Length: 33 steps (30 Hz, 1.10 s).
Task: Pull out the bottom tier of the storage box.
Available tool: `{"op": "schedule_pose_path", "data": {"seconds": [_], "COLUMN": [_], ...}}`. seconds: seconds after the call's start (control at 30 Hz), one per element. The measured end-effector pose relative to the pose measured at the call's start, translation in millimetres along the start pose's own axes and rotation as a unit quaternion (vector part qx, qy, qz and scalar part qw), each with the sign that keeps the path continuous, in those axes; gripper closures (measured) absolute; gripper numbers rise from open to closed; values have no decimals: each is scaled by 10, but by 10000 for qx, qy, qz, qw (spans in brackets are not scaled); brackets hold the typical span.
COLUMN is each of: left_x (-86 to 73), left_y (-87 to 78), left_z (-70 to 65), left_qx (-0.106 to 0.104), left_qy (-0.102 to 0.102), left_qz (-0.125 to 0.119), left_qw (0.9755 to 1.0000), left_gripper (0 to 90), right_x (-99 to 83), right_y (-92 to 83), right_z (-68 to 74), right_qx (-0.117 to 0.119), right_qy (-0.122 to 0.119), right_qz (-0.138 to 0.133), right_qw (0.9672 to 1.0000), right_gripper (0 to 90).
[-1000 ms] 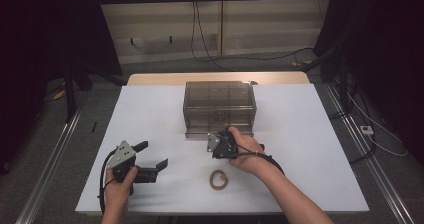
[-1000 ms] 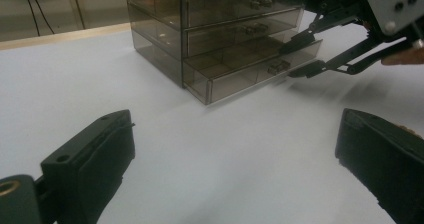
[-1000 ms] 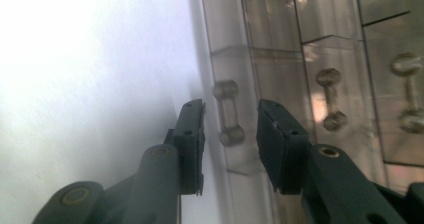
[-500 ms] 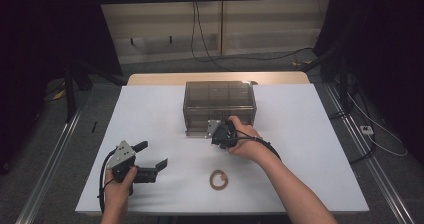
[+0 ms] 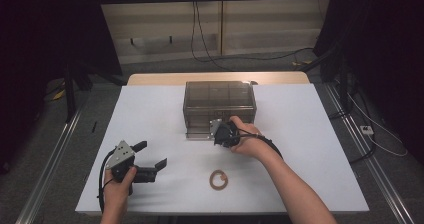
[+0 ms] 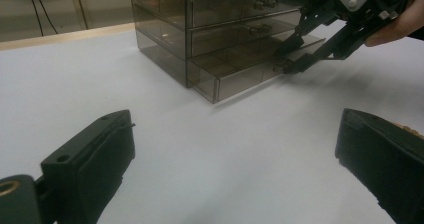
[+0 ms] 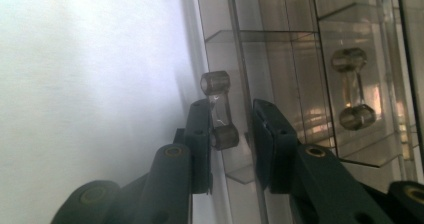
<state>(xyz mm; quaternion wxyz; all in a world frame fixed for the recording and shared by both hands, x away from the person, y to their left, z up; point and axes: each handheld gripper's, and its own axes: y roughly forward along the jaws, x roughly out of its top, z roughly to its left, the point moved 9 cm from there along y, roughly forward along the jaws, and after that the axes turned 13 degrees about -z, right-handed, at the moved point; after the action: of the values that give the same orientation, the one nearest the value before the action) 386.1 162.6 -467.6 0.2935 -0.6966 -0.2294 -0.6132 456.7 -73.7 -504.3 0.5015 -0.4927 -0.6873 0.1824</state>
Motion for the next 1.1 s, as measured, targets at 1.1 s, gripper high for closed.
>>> {"op": "schedule_pose_path", "data": {"seconds": [1.1], "left_x": [-5], "left_y": [5], "left_z": [-10], "left_qx": [-5], "left_qy": [12], "left_qz": [20], "left_qw": [10000], "left_gripper": [27], "right_x": [-9], "right_y": [-133], "right_z": [230], "right_qx": [198], "right_qy": [-120], "right_qz": [-47], "right_qw": [9997], "right_gripper": [711]}}
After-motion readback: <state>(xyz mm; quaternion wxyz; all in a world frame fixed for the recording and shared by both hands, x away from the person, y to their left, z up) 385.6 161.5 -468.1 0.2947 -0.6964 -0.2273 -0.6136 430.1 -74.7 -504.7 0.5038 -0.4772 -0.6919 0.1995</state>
